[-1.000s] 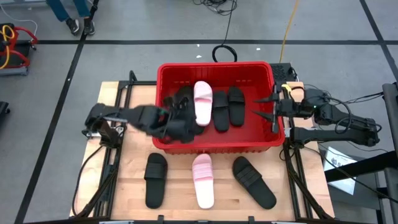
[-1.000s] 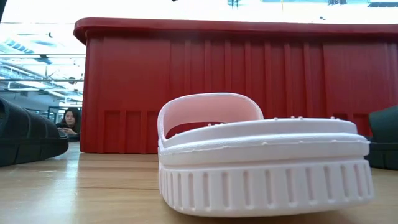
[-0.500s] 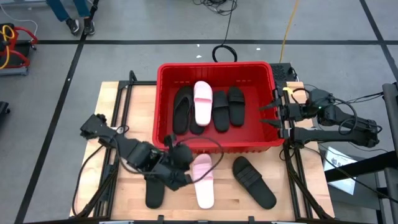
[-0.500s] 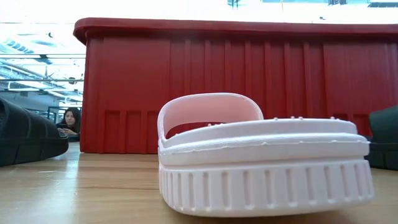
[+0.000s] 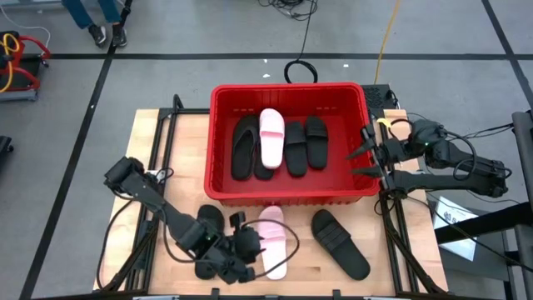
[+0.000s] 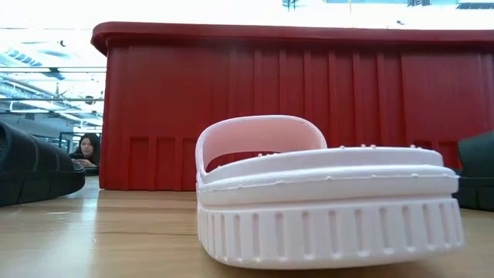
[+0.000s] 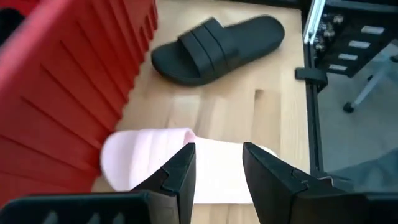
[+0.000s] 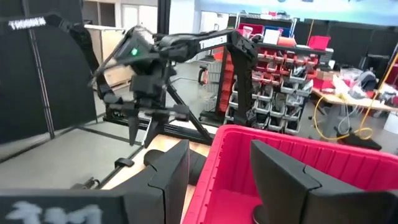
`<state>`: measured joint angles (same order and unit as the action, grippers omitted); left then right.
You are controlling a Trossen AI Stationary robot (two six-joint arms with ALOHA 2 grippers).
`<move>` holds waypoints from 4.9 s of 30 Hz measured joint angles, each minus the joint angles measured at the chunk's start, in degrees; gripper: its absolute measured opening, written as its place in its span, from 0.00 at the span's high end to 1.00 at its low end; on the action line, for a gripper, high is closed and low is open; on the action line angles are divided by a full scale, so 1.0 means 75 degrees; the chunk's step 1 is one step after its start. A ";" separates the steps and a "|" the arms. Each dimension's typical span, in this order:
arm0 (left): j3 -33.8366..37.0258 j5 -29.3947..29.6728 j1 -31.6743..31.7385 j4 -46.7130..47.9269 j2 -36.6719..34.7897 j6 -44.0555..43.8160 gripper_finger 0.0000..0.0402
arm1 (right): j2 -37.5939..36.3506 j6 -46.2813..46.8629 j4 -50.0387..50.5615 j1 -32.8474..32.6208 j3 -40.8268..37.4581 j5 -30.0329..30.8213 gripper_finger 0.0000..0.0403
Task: Pick and place slides into bin
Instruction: Put the pink left slide into the red bin
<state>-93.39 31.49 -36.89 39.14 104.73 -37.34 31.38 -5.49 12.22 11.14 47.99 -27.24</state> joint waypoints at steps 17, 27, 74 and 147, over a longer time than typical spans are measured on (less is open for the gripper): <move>0.1598 0.0149 0.0224 -0.1402 0.0093 -0.0280 0.67 | 0.0000 0.0016 -0.0003 0.0000 0.0000 0.0002 0.60; 0.2079 -0.0059 0.0235 -0.1790 0.0153 -0.0442 0.67 | 0.0002 0.0037 0.0021 0.0000 0.0000 -0.0003 0.60; 0.2027 0.0061 0.0468 -0.1576 0.1241 0.0279 0.67 | 0.0005 0.0037 0.0433 0.0001 0.0000 0.0017 0.60; -0.4262 -0.0298 0.1013 0.2991 0.1244 0.1749 1.00 | 0.0002 0.0044 0.0406 0.0003 0.0000 0.0020 0.60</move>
<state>-125.36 29.25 -29.29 61.57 114.06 -24.22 31.40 -5.16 15.27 11.16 47.99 -27.09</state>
